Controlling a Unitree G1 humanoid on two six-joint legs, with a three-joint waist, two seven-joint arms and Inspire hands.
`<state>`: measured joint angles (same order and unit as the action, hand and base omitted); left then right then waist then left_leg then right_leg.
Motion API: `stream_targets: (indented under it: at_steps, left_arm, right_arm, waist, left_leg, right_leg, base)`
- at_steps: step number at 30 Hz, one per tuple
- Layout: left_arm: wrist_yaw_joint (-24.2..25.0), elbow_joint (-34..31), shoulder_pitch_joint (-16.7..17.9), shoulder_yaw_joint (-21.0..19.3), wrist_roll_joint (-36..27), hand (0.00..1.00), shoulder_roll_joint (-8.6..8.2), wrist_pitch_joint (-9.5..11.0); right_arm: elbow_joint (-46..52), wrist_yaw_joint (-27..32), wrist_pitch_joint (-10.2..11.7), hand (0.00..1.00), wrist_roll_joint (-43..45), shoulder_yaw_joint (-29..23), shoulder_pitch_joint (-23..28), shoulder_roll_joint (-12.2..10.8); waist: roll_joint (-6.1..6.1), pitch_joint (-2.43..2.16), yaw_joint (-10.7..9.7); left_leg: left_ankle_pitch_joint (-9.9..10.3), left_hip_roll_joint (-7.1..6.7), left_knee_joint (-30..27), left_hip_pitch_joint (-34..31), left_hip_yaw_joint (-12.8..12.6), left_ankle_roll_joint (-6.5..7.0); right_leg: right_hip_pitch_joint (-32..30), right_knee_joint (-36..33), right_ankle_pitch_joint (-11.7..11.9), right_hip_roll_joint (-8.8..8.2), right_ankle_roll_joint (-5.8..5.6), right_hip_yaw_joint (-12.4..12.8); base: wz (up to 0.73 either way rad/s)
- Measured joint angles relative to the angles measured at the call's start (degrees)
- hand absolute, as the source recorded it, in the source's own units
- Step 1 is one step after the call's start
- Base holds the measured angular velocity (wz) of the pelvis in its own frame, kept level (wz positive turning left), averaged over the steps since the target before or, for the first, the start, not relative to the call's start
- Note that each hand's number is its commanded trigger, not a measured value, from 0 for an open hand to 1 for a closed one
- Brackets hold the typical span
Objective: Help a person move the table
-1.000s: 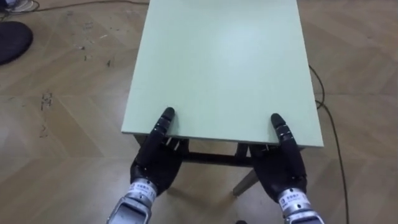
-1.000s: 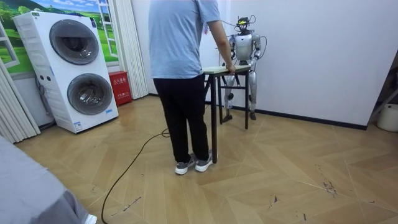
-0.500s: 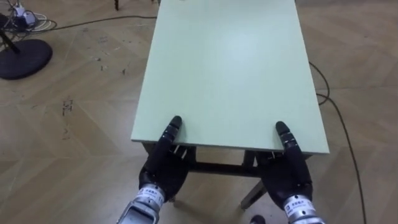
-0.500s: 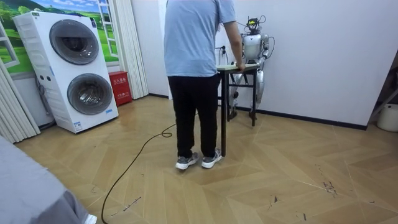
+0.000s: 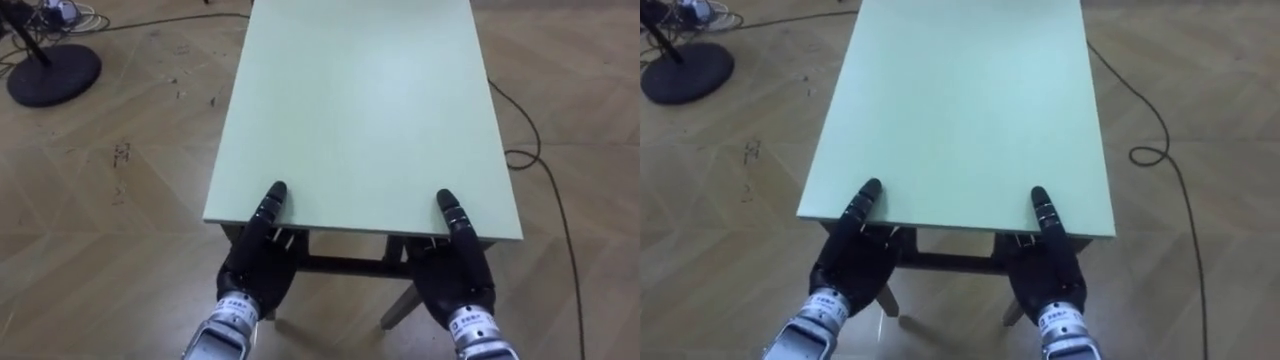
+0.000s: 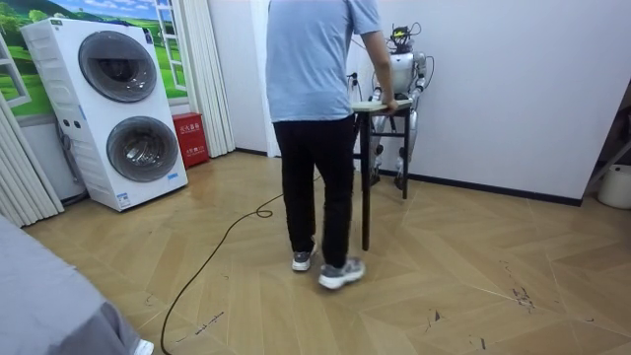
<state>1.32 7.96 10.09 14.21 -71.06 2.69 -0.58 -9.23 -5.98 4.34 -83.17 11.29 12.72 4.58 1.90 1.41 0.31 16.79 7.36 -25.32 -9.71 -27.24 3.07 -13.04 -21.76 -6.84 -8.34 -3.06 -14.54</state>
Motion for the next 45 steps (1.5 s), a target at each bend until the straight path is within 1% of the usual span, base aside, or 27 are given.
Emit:
stream_targets:
  at_steps: [2,5,9,11,12,16,20,21,22,25,26,27,28,29,31,32,33,34,37,38,39,40,41,42,43,44,45]
  left_arm:
    - [0.0,-0.3,0.0,0.0,0.0,1.00,0.06,0.0]
    - [0.1,-0.5,0.5,0.0,-0.2,1.00,0.12,0.1]
    - [0.6,-0.5,1.0,-0.2,-0.6,1.00,0.16,0.1]
    - [1.2,-0.5,1.6,-0.3,-1.0,1.00,0.16,0.2]
    - [1.7,-0.5,2.0,-0.5,-1.0,1.00,0.17,0.2]
    - [3.0,-0.9,3.4,-1.1,-1.0,1.00,-0.04,0.2]
    - [3.1,-1.3,3.9,-1.1,-1.0,1.00,0.05,0.1]
    - [3.1,-1.3,3.9,-1.1,-0.9,1.00,0.05,0.1]
    - [3.1,-1.3,4.0,-1.0,-0.9,1.00,0.13,0.1]
    - [3.1,-1.3,4.0,-1.0,-0.9,1.00,0.04,0.1]
    - [3.1,-1.3,4.1,-0.9,-0.9,1.00,0.02,0.1]
    - [3.0,-1.3,4.3,-0.7,-1.0,1.00,-0.02,0.2]
    - [3.0,-1.3,4.4,-0.6,-1.1,1.00,-0.05,0.3]
    - [3.0,-1.3,4.6,-0.2,-1.5,1.00,-0.06,0.4]
    - [2.9,-1.3,5.0,0.3,-2.5,1.00,0.00,0.5]
    - [2.8,-1.3,5.1,0.7,-2.8,1.00,0.06,0.5]
    - [2.7,-1.3,5.2,0.9,-3.2,1.00,0.04,0.5]
    - [2.7,-1.3,5.5,1.0,-3.2,1.00,0.01,0.5]
    - [2.7,-1.3,5.8,1.2,-3.6,1.00,-0.13,0.5]
    - [2.7,-1.3,5.8,1.6,-3.7,1.00,-0.13,0.5]
    - [2.7,-1.3,5.8,1.7,-3.7,1.00,-0.12,0.5]
    - [2.7,-1.3,5.8,1.7,-3.7,1.00,-0.13,0.5]
    - [2.7,-1.3,5.8,1.9,-3.6,1.00,-0.04,0.5]
    - [2.7,-1.2,5.9,2.3,-3.3,1.00,0.08,0.5]
    - [2.7,-1.1,5.9,2.8,-3.5,1.00,0.44,0.5]
    - [2.7,-1.1,5.8,3.0,-3.5,1.00,0.63,0.5]
    - [2.7,-1.2,5.8,3.3,-3.1,1.00,0.94,0.9]
  right_arm:
    - [0.3,0.0,0.0,1.00,0.0,0.0,0.0,0.1]
    - [0.3,0.0,0.0,1.00,0.1,0.3,-0.1,0.3]
    - [0.3,0.0,0.0,1.00,0.5,0.5,-0.2,0.4]
    - [0.3,0.0,-0.2,1.00,0.7,0.6,-0.2,0.5]
    - [0.3,0.0,-0.2,1.00,0.9,0.8,-0.2,0.5]
    - [0.3,0.0,-0.4,1.00,2.6,0.9,-0.4,0.4]
    - [0.3,0.0,-0.5,1.00,2.2,0.9,-0.2,0.2]
    - [0.3,0.0,-0.5,1.00,2.2,1.0,-0.2,0.2]
    - [0.3,0.1,-0.5,1.00,2.2,0.9,-0.1,0.2]
    - [0.3,0.1,-0.5,1.00,2.3,0.9,0.0,0.3]
    - [0.3,0.2,-0.5,1.00,2.5,0.9,0.0,0.3]
    - [0.3,0.2,-0.3,1.00,2.5,1.0,0.1,0.4]
    - [0.3,0.2,-0.3,1.00,2.6,1.0,0.1,0.5]
    - [0.3,0.2,-0.1,1.00,2.6,1.2,0.1,0.5]
    - [0.3,0.2,-0.1,1.00,2.8,1.2,0.0,1.0]
    - [0.3,0.2,-0.1,1.00,2.8,1.2,-0.1,1.6]
    - [0.3,0.3,-0.1,1.00,2.8,1.2,-0.2,2.0]
    - [0.5,0.3,-0.2,1.00,2.8,1.4,0.0,2.2]
    - [0.5,0.5,-0.2,1.00,2.9,1.4,0.0,2.6]
    - [0.5,0.5,-0.2,1.00,2.9,1.2,0.0,2.7]
    - [0.5,0.5,-0.2,1.00,2.9,1.2,0.1,2.7]
    - [0.5,0.5,-0.2,1.00,2.9,1.0,0.2,2.6]
    - [0.5,0.5,-0.1,1.00,2.8,0.8,0.7,2.5]
    - [0.5,0.5,0.3,1.00,2.8,0.8,1.5,2.2]
    - [0.6,0.4,0.9,1.00,2.4,0.8,2.4,1.9]
    - [0.7,0.4,1.0,1.00,2.4,0.7,2.8,1.8]
    - [1.0,0.4,1.0,1.00,2.4,0.5,3.5,1.4]
  waist:
    - [-0.02,-0.01,0.2]
    - [0.02,-0.03,1.3]
    - [0.07,0.01,3.3]
    - [0.17,0.00,3.5]
    - [0.17,0.00,3.6]
    - [0.19,0.02,4.1]
    - [0.23,0.04,3.9]
    - [0.36,0.12,3.5]
    - [0.44,0.15,3.2]
    - [0.49,0.16,3.2]
    - [0.52,0.18,3.2]
    - [0.55,0.18,3.2]
    - [0.60,0.19,3.2]
    - [0.80,0.26,3.1]
    - [1.41,0.23,3.2]
    - [1.92,0.15,3.2]
    - [2.08,0.19,3.2]
    - [2.22,0.18,3.2]
    - [2.24,0.21,3.2]
    - [2.22,0.22,2.8]
    - [2.35,0.21,2.3]
    - [2.33,0.23,1.8]
    - [2.29,0.26,0.9]
    - [2.14,0.38,0.0]
    - [1.72,0.57,-1.3]
    - [1.35,0.69,-2.3]
    - [1.16,0.62,-3.5]
  left_leg:
    - [0.0,-0.13,0.0,-0.5,0.8,-0.02]
    - [-0.1,-0.21,-0.1,-0.6,1.4,-0.23]
    - [-0.4,-0.25,0.1,-0.6,3.8,-0.58]
    - [-0.4,-0.14,-0.1,-0.6,4.9,-0.62]
    - [-0.4,-0.09,-0.1,-0.6,5.6,-0.67]
    - [-0.4,-0.09,-0.8,-1.0,7.0,-0.73]
    - [-0.4,0.20,-2.4,-2.5,9.1,-0.77]
    - [-0.4,0.12,-2.5,-3.0,10.0,-0.82]
    - [-0.6,-0.09,-2.3,-3.2,10.4,-0.97]
    - [-1.4,-0.45,-1.8,-3.7,10.9,-0.90]
    - [-1.8,-1.09,-1.6,-3.8,11.5,-0.85]
    - [-2.2,-1.25,-1.3,-3.8,11.6,-0.80]
    - [-2.3,-1.29,-1.2,-3.9,11.6,-0.76]
    - [-2.7,-1.41,-1.0,-4.0,11.5,-0.66]
    - [-2.8,-1.45,-1.0,-4.4,11.1,-0.48]
    - [-3.0,-1.52,-0.9,-4.7,10.5,-0.22]
    - [-3.4,-2.15,-0.3,-4.5,10.1,0.15]
    - [-3.6,-2.47,0.1,-4.3,9.9,0.41]
    - [-4.0,-4.11,0.8,-4.1,9.7,1.04]
    - [-4.1,-4.42,0.8,-4.3,9.3,1.39]
    - [-4.2,-5.40,0.6,-4.8,9.8,1.93]
    - [-4.3,-5.82,0.6,-5.1,10.5,2.19]
    - [-4.4,-6.54,0.5,-5.2,11.4,2.68]
    - [-4.4,-7.71,0.4,-5.1,13.5,3.10]
    - [-4.3,-9.33,-0.4,-4.9,17.1,3.49]
    - [-4.3,-9.96,-0.7,-4.9,19.0,3.73]
    - [-4.2,-11.43,-1.7,-5.8,23.1,4.39]
  right_leg:
    - [0.4,0.9,0.1,0.28,-0.13,-0.5]
    - [0.6,1.2,0.2,0.46,-0.21,-1.1]
    - [1.5,1.6,0.2,0.80,-0.22,-1.4]
    - [2.6,2.3,0.0,0.87,-0.40,-1.8]
    - [3.1,2.2,-0.2,0.80,-0.36,-2.5]
    - [4.0,2.2,-1.1,0.44,-0.37,-4.1]
    - [5.6,2.2,-2.1,0.23,-0.09,-7.9]
    - [6.1,2.1,-2.4,0.05,-0.05,-9.3]
    - [6.3,1.8,-2.8,-0.27,-0.04,-10.0]
    - [6.7,2.1,-3.0,-0.52,-0.05,-11.0]
    - [7.0,2.2,-3.2,-0.62,-0.13,-11.5]
    - [7.3,2.3,-3.3,-0.86,-0.16,-12.4]
    - [7.4,2.3,-3.3,-0.98,-0.18,-12.6]
    - [7.7,2.2,-3.3,-1.24,-0.20,-13.5]
    - [7.9,2.1,-3.5,-1.64,-0.37,-14.6]
    - [7.9,1.7,-3.7,-2.15,-0.54,-15.5]
    - [7.8,0.8,-4.3,-3.08,-0.91,-15.9]
    - [7.9,-0.1,-4.7,-3.95,-1.23,-16.0]
    - [7.8,-2.0,-5.5,-5.75,-1.93,-16.2]
    - [7.9,-3.1,-5.8,-6.61,-2.42,-16.2]
    - [8.2,-4.0,-6.0,-7.05,-2.69,-15.9]
    - [8.2,-4.7,-6.1,-7.41,-2.79,-15.5]
    - [8.2,-6.8,-6.1,-8.04,-2.80,-14.5]
    - [8.1,-9.7,-6.2,-8.60,-2.62,-12.2]
    - [7.5,-13.3,-6.7,-8.57,-1.39,-7.6]
    - [6.6,-15.0,-7.2,-8.35,-0.33,-5.0]
    - [5.0,-15.4,-10.4,-5.81,0.63,0.4]
  base:
    - [0.13]
    - [0.12]
    - [0.16]
    - [0.30]
    - [0.35]
    - [0.27]
    - [0.45]
    - [0.52]
    - [0.50]
    - [0.35]
    - [0.38]
    - [0.39]
    - [0.41]
    - [0.43]
    - [0.40]
    - [0.38]
    - [0.46]
    - [0.37]
    - [0.34]
    - [0.65]
    - [0.77]
    - [0.90]
    - [0.94]
    - [1.29]
    - [1.23]
    - [1.39]
    - [1.02]
